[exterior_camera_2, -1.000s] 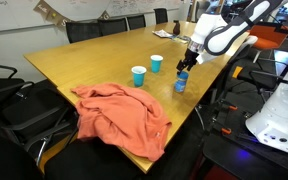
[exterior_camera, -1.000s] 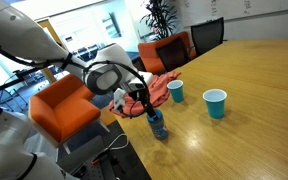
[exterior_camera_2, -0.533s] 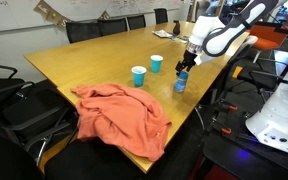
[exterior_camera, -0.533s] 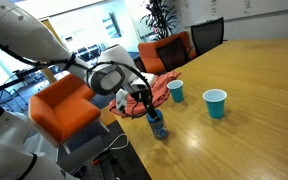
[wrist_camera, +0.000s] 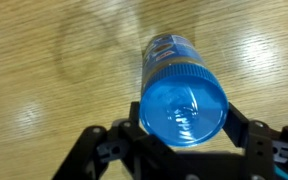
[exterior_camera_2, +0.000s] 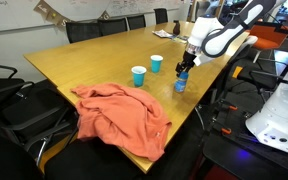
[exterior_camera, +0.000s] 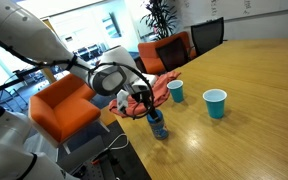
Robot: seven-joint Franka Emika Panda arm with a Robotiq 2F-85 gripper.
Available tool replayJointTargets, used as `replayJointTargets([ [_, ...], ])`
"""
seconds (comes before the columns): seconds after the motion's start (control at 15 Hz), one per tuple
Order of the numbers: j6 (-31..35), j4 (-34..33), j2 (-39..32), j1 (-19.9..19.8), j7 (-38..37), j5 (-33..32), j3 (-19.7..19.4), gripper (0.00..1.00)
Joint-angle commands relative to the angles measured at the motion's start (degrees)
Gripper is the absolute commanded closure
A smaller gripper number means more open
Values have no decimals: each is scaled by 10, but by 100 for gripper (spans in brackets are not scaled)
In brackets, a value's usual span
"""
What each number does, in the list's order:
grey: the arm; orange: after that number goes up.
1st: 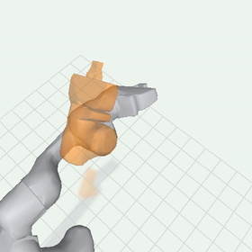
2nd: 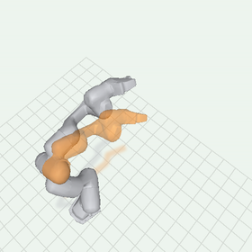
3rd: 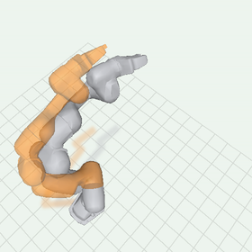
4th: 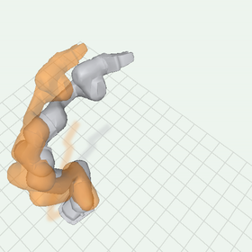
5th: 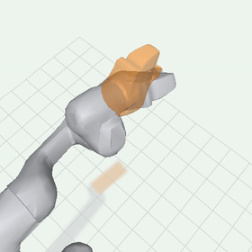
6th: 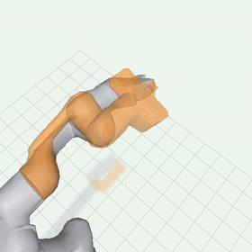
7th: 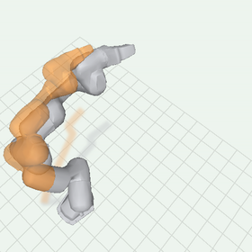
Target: Remove the lid from the blue bottle
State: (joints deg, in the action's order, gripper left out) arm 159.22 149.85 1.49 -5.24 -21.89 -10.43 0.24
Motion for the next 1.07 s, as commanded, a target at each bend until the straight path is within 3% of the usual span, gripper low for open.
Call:
replayJointTargets([
  [0.0, 4, -5, -3, 7, -8, -2, -7, 46],
  [0.47, -48, 4, 59, 11, 59, 105, -11, 46],
  [1.0, -85, -7, 122, -2, 63, 108, -18, 46],
])
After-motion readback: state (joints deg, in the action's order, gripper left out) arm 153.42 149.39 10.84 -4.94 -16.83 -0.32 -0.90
